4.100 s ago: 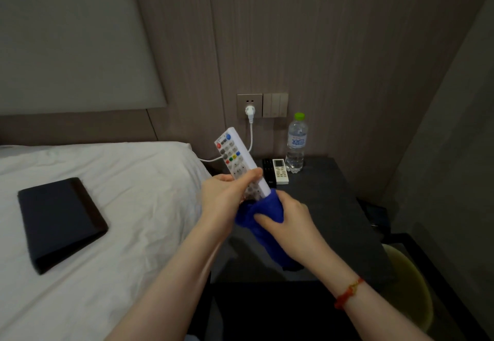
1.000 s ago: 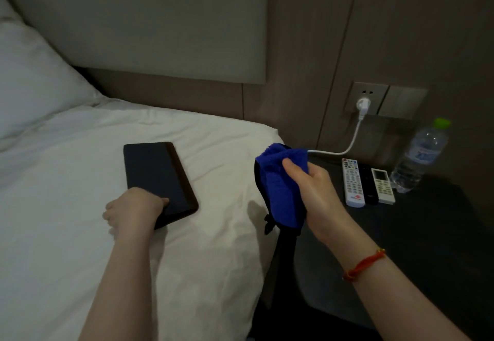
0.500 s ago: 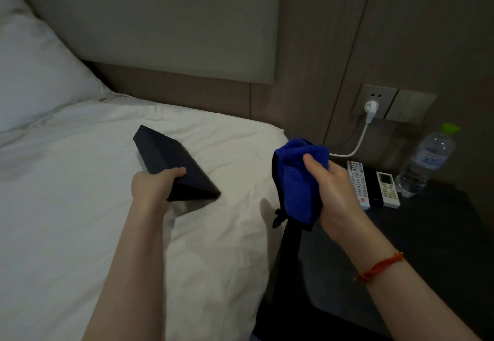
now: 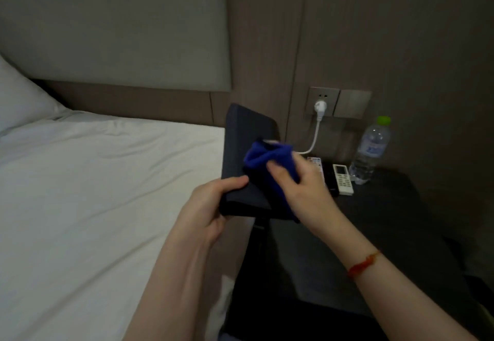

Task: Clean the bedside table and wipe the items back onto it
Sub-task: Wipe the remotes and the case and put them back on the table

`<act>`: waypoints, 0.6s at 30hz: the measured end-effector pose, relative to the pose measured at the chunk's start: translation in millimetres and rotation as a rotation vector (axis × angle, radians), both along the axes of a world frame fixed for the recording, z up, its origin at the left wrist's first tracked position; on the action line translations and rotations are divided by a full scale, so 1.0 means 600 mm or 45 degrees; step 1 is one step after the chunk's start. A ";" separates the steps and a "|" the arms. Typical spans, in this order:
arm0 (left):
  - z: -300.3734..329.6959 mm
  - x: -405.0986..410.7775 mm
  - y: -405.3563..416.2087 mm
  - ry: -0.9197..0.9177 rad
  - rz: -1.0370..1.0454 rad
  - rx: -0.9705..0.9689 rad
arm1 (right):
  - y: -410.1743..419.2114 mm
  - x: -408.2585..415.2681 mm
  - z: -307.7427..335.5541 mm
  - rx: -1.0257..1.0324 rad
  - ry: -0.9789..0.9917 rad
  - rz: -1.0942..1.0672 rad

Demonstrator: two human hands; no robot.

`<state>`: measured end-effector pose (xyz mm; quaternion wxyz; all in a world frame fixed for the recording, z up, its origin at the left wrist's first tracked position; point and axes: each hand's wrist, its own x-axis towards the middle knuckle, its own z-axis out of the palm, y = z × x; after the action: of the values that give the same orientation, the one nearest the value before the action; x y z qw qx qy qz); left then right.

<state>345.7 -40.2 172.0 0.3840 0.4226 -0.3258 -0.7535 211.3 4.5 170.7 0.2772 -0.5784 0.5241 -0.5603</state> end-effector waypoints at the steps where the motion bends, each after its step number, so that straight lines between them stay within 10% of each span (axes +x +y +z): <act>1: -0.001 -0.015 0.009 -0.002 -0.032 -0.069 | 0.005 -0.005 -0.008 0.054 0.222 0.083; 4: -0.007 -0.046 0.035 -0.063 -0.096 -0.195 | 0.015 -0.031 -0.015 0.245 0.633 0.106; 18: 0.001 -0.084 0.092 -0.049 -0.311 -0.220 | 0.046 -0.138 0.001 0.225 0.505 -0.457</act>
<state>295.0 15.2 172.9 0.3182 0.3596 -0.4459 -0.7554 128.4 32.3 171.3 0.1148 -0.5482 0.7091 -0.4284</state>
